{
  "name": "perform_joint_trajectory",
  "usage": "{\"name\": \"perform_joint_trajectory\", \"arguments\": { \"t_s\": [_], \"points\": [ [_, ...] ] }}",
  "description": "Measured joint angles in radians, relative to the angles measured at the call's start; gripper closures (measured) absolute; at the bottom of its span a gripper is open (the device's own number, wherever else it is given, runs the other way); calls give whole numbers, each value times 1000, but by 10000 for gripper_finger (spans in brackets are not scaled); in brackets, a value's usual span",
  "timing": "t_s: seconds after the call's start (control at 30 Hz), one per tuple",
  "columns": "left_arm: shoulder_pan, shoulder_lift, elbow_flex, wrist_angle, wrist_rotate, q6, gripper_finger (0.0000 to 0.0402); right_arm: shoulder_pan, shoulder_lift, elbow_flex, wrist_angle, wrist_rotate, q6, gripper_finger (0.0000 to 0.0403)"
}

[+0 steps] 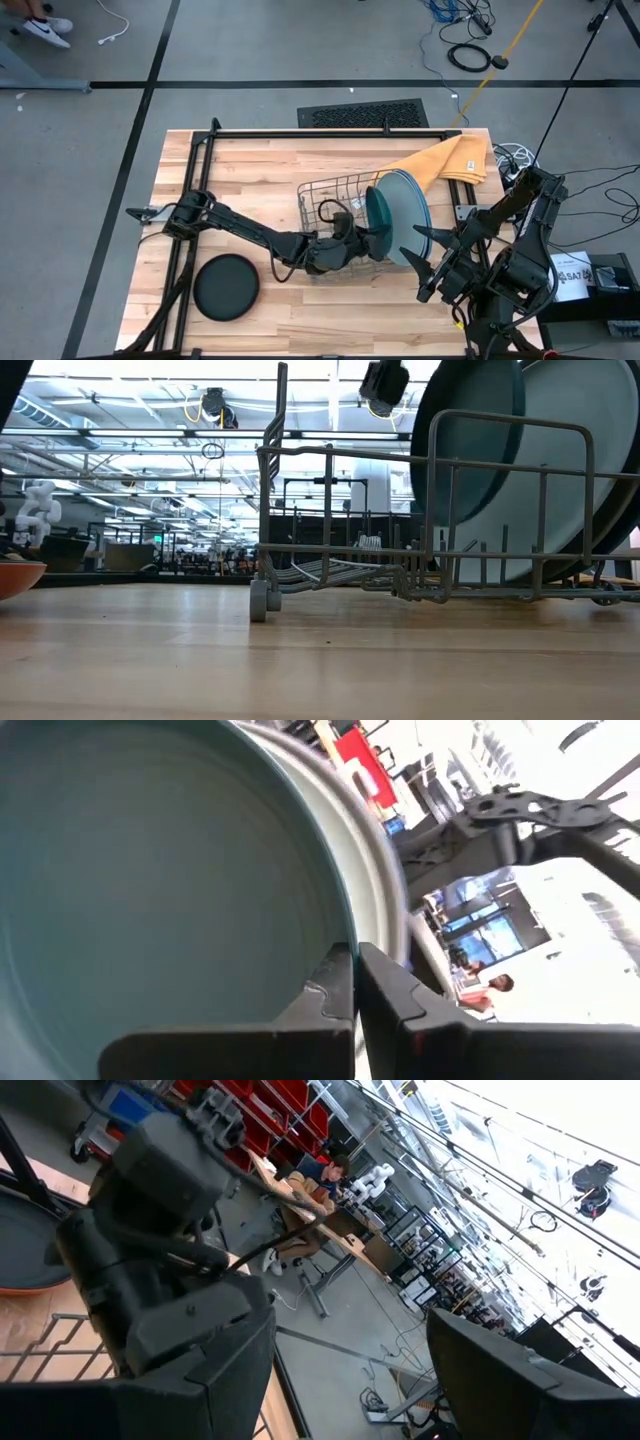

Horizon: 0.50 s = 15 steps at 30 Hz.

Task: Sort dishes
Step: Put the dark green plate into the green dish rack

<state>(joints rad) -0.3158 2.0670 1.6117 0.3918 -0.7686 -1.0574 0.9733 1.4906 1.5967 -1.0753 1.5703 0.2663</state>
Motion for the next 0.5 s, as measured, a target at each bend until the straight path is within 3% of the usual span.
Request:
{"name": "perform_joint_trajectory", "arguments": {
  "t_s": [0.5],
  "points": [
    [14,3,-84,82,29,-10,401,0,0,0,1,0,2,150]
  ]
}}
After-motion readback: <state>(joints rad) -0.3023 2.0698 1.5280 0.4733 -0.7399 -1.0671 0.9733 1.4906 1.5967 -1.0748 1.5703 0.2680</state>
